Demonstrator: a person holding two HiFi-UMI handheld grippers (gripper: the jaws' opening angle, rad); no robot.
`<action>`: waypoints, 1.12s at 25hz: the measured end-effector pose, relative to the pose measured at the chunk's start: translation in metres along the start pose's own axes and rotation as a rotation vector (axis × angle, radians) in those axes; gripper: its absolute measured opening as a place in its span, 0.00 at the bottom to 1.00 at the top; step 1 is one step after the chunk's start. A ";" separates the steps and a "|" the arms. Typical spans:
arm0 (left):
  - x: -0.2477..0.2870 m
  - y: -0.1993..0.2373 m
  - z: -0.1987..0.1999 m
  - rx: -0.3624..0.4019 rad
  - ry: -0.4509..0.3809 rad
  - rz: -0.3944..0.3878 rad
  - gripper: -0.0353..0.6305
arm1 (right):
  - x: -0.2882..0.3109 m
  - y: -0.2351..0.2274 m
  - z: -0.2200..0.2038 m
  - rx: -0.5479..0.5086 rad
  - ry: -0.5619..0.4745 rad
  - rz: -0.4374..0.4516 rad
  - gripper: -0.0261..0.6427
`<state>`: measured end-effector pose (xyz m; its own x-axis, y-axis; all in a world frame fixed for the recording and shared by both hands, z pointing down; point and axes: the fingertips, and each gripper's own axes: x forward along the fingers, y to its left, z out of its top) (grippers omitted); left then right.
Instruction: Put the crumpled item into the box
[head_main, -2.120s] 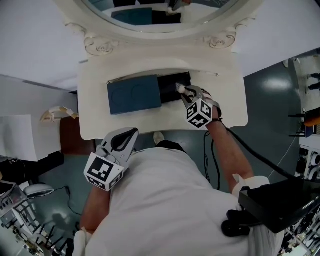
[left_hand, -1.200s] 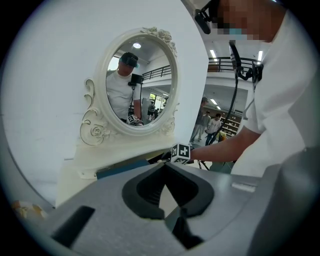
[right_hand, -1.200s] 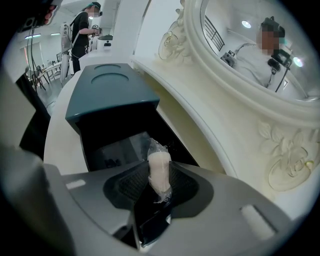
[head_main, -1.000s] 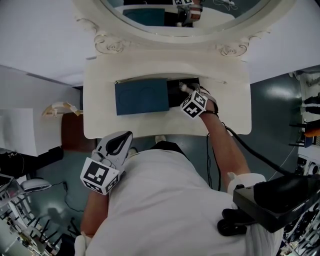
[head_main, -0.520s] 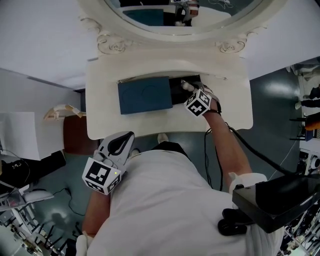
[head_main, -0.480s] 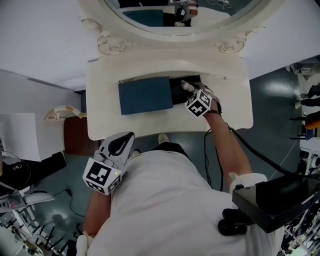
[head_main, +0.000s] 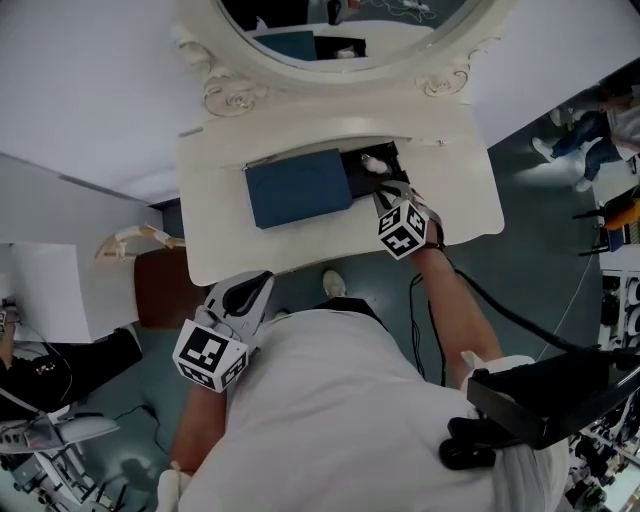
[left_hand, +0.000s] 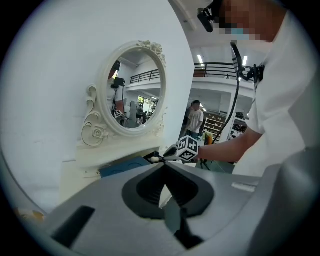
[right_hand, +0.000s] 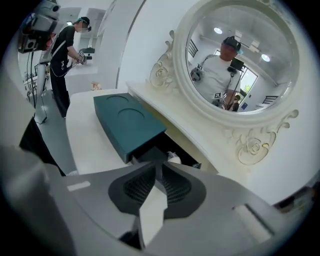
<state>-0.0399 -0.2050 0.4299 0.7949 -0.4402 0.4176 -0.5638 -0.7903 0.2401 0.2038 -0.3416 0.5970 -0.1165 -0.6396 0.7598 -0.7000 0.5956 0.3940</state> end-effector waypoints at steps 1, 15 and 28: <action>-0.006 -0.001 -0.003 0.004 -0.001 -0.010 0.06 | -0.008 0.009 0.001 0.009 -0.001 -0.005 0.09; -0.103 -0.027 -0.052 0.071 -0.018 -0.132 0.06 | -0.123 0.220 0.035 0.230 -0.113 0.141 0.04; -0.161 -0.039 -0.093 0.078 -0.002 -0.190 0.06 | -0.192 0.313 0.070 0.259 -0.198 0.170 0.04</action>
<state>-0.1663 -0.0641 0.4346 0.8858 -0.2805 0.3697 -0.3844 -0.8899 0.2456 -0.0420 -0.0663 0.5378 -0.3627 -0.6390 0.6783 -0.8114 0.5745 0.1074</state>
